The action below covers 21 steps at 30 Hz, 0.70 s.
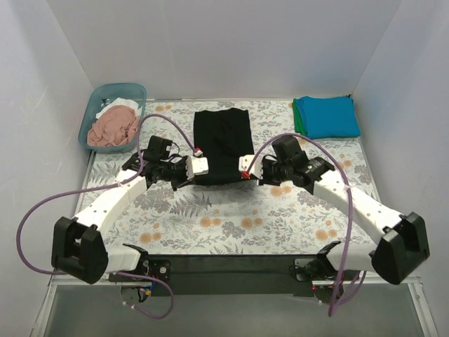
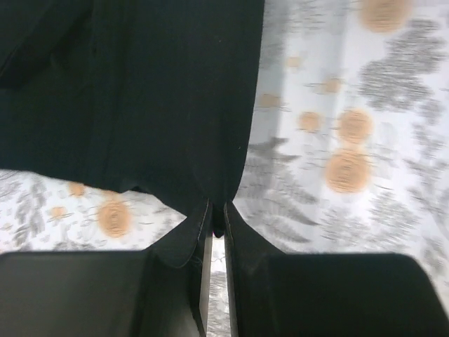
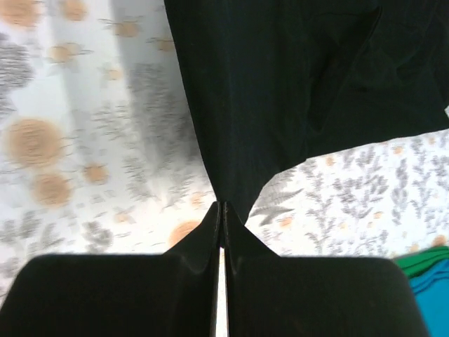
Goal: Fold and stack the t-shirts
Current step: Fold the tshirt
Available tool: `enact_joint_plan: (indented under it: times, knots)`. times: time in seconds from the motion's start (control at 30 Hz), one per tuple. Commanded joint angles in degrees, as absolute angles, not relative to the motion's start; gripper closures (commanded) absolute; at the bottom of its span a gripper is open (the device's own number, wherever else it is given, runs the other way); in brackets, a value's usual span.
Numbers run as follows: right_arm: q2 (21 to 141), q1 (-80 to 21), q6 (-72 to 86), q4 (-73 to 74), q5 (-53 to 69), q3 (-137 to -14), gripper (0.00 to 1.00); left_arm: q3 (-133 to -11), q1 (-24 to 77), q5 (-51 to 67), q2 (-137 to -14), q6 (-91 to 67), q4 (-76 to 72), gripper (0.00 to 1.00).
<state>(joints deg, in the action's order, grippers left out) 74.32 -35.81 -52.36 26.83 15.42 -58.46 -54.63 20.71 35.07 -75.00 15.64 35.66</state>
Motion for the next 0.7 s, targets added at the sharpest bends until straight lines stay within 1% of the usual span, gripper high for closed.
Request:
enact_joint_plan:
  times: [0.0,0.1,0.2,0.3,0.4,0.5,0.53,0.57,0.63,0.67]
  knots:
    - [67.3,-40.3,-48.0,36.0,17.7,-55.1,0.99,-52.9,22.8,40.1,-68.2,17.6,49.4,1.00]
    - [61.8,-46.7,-44.1,40.5,17.8,-52.9,0.99,-50.1,26.8,40.8,-61.9,19.2,56.7,1.00]
    - [57.7,-51.4,-41.1,42.8,17.8,-51.9,0.99,-49.7,28.2,44.2,-58.2,18.2,64.1,1.00]
    - [57.4,-51.4,-40.1,43.1,16.6,-53.8,0.99,-50.2,28.1,45.3,-57.6,18.7,68.9,1.00]
    - [59.8,-50.6,-42.7,43.0,16.1,-56.5,0.99,-53.4,28.2,42.8,-58.8,18.3,67.3,1.00]
    - [64.5,-46.1,-45.1,42.9,18.5,-61.3,0.99,-57.8,26.4,41.2,-65.0,18.5,64.8,1.00]
    - [68.0,-44.1,-46.0,42.9,20.9,-63.3,0.99,-61.6,23.4,41.7,-67.2,19.2,64.8,1.00]
    - [69.9,-39.9,-47.9,43.0,21.9,-64.9,0.99,-63.4,21.4,43.2,-72.4,20.1,64.8,1.00]
    - [76.2,-36.1,-50.3,43.0,24.5,-70.8,0.99,-68.9,15.8,45.1,-77.4,23.3,64.0,1.00]
    - [78.6,-33.2,-51.5,42.9,25.0,-72.7,0.99,-70.7,14.6,45.1,-82.4,23.5,62.9,1.00]
